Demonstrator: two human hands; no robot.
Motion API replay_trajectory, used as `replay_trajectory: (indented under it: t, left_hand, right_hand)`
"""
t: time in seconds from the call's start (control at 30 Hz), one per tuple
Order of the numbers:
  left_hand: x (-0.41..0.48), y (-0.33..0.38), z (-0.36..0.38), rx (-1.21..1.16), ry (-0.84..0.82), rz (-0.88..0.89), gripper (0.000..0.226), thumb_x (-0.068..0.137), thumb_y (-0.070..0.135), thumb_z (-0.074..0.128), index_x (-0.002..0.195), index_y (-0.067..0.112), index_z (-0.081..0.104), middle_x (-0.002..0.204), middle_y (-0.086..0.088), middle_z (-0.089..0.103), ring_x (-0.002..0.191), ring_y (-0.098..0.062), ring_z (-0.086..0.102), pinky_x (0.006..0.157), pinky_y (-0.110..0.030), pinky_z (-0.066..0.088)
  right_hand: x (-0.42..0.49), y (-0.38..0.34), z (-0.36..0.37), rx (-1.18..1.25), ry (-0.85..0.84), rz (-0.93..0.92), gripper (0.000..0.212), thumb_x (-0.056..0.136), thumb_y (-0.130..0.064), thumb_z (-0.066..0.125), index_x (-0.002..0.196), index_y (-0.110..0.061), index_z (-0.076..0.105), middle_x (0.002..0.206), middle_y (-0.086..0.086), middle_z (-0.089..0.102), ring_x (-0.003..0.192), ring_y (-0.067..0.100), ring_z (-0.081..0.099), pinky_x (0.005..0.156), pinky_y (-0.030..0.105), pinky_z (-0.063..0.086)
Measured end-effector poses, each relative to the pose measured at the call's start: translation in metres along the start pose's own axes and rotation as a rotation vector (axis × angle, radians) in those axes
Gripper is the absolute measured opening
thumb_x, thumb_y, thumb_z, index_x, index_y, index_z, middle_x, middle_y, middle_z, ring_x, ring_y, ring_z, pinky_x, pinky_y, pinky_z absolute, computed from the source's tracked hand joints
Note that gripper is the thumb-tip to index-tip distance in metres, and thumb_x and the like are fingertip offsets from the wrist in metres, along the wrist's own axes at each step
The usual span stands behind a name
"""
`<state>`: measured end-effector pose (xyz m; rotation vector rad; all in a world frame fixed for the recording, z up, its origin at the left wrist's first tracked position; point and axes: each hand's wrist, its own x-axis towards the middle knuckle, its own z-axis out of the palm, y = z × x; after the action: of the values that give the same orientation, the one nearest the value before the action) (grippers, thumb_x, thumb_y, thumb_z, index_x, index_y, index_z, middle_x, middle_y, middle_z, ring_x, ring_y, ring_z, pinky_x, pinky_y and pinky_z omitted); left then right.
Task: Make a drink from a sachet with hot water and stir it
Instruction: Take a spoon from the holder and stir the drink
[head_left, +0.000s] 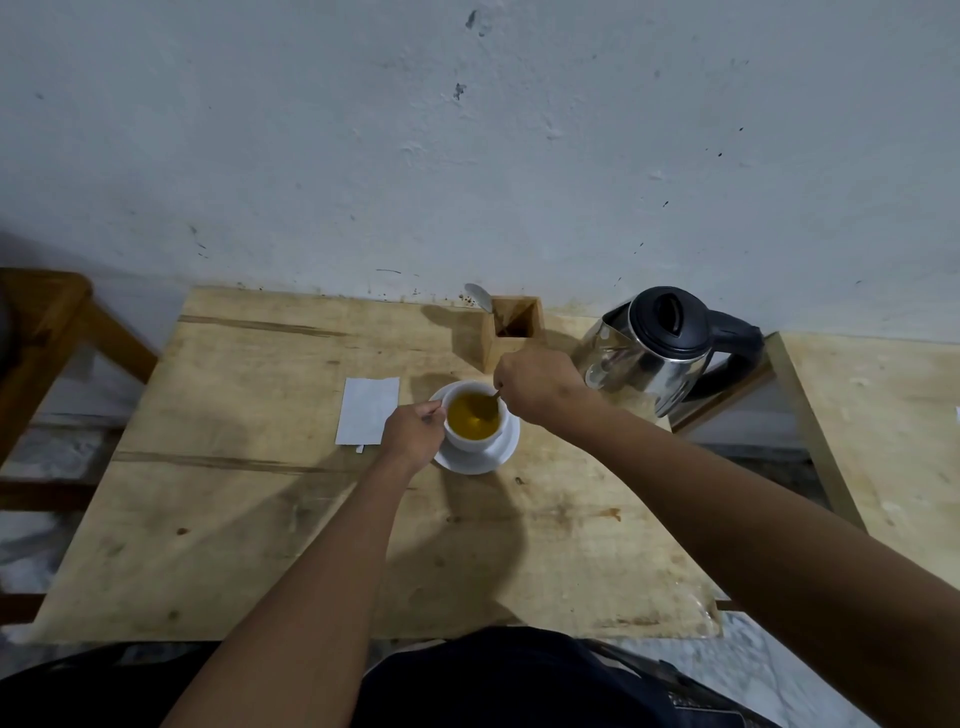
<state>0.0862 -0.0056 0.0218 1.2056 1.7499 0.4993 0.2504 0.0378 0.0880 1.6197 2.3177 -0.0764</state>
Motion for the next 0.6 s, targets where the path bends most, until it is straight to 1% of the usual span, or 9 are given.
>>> replay_trajectory:
  t: [0.1, 0.17, 0.23, 0.3, 0.33, 0.43, 0.47, 0.53, 0.6]
  left_hand:
    - [0.0, -0.001, 0.0, 0.002, -0.002, 0.004, 0.038, 0.098, 0.027, 0.046, 0.131, 0.013, 0.057, 0.138, -0.01, 0.056, 0.126, -0.028, 0.052, 0.097, -0.031, 0.043]
    - [0.0, -0.001, 0.0, 0.003, -0.001, 0.003, 0.038, 0.098, 0.027, 0.046, 0.131, 0.013, 0.057, 0.138, -0.009, 0.056, 0.125, -0.028, 0.052, 0.097, -0.031, 0.043]
    - [0.0, 0.0, 0.001, -0.001, 0.0, 0.003, 0.037, 0.098, 0.027, 0.046, 0.131, 0.013, 0.057, 0.137, -0.009, 0.057, 0.124, -0.028, 0.053, 0.095, -0.03, 0.043]
    - [0.0, 0.0, 0.001, -0.009, 0.005, 0.009, 0.037, 0.098, 0.027, 0.047, 0.13, 0.012, 0.057, 0.136, -0.01, 0.057, 0.124, -0.028, 0.053, 0.094, -0.029, 0.043]
    - [0.0, 0.0, 0.001, -0.005, 0.009, 0.009, 0.037, 0.098, 0.027, 0.047, 0.13, 0.012, 0.057, 0.137, -0.01, 0.057, 0.124, -0.028, 0.053, 0.095, -0.029, 0.043]
    - [0.0, 0.0, 0.001, 0.02, 0.018, 0.013, 0.037, 0.098, 0.027, 0.046, 0.13, 0.012, 0.058, 0.136, -0.011, 0.057, 0.123, -0.029, 0.053, 0.095, -0.031, 0.043]
    - [0.0, 0.0, 0.002, 0.026, 0.019, 0.015, 0.037, 0.098, 0.028, 0.046, 0.13, 0.013, 0.058, 0.135, -0.011, 0.058, 0.122, -0.029, 0.053, 0.094, -0.031, 0.043]
    - [0.001, -0.001, 0.001, 0.028, 0.021, 0.021, 0.037, 0.098, 0.028, 0.046, 0.129, 0.013, 0.059, 0.133, -0.011, 0.06, 0.12, -0.029, 0.055, 0.092, -0.03, 0.044]
    - [0.001, -0.001, 0.001, 0.018, 0.016, 0.026, 0.036, 0.098, 0.027, 0.047, 0.128, 0.012, 0.059, 0.132, -0.011, 0.061, 0.12, -0.028, 0.055, 0.092, -0.029, 0.044]
  right_hand:
    - [0.0, 0.001, -0.002, 0.072, -0.032, -0.008, 0.015, 0.094, -0.015, 0.057, 0.103, -0.013, 0.069, 0.086, 0.005, 0.069, 0.072, 0.023, 0.065, 0.058, 0.032, 0.054]
    - [-0.002, 0.001, -0.001, 0.132, -0.059, -0.015, 0.015, 0.093, -0.02, 0.058, 0.1, -0.012, 0.069, 0.084, 0.004, 0.069, 0.07, 0.021, 0.065, 0.059, 0.032, 0.057]
    - [-0.005, 0.001, -0.001, 0.194, -0.09, -0.013, 0.015, 0.091, -0.022, 0.058, 0.091, -0.013, 0.069, 0.079, 0.004, 0.067, 0.066, 0.021, 0.062, 0.055, 0.031, 0.053]
    - [-0.009, 0.002, 0.001, 0.279, -0.104, 0.0, 0.019, 0.089, -0.02, 0.056, 0.074, -0.013, 0.067, 0.069, 0.004, 0.062, 0.059, 0.022, 0.056, 0.05, 0.028, 0.044]
    - [-0.012, 0.004, 0.003, 0.328, -0.107, 0.008, 0.022, 0.087, -0.02, 0.056, 0.07, -0.012, 0.067, 0.066, 0.004, 0.062, 0.058, 0.023, 0.056, 0.049, 0.028, 0.043]
    - [-0.025, 0.008, 0.009, 0.445, -0.064, 0.036, 0.027, 0.088, -0.022, 0.055, 0.066, -0.014, 0.069, 0.062, 0.003, 0.063, 0.056, 0.022, 0.057, 0.048, 0.028, 0.04]
    - [-0.03, 0.009, 0.011, 0.471, -0.038, 0.05, 0.027, 0.089, -0.023, 0.055, 0.07, -0.013, 0.071, 0.066, 0.004, 0.065, 0.059, 0.022, 0.059, 0.05, 0.028, 0.04]
    - [-0.041, 0.011, 0.016, 0.508, 0.034, 0.079, 0.025, 0.093, -0.028, 0.054, 0.09, -0.016, 0.076, 0.089, 0.001, 0.075, 0.079, 0.022, 0.067, 0.055, 0.029, 0.043]
    - [-0.052, 0.012, 0.026, 0.552, 0.137, 0.11, 0.024, 0.095, -0.031, 0.056, 0.105, -0.022, 0.075, 0.105, -0.004, 0.075, 0.094, 0.019, 0.069, 0.061, 0.026, 0.043]
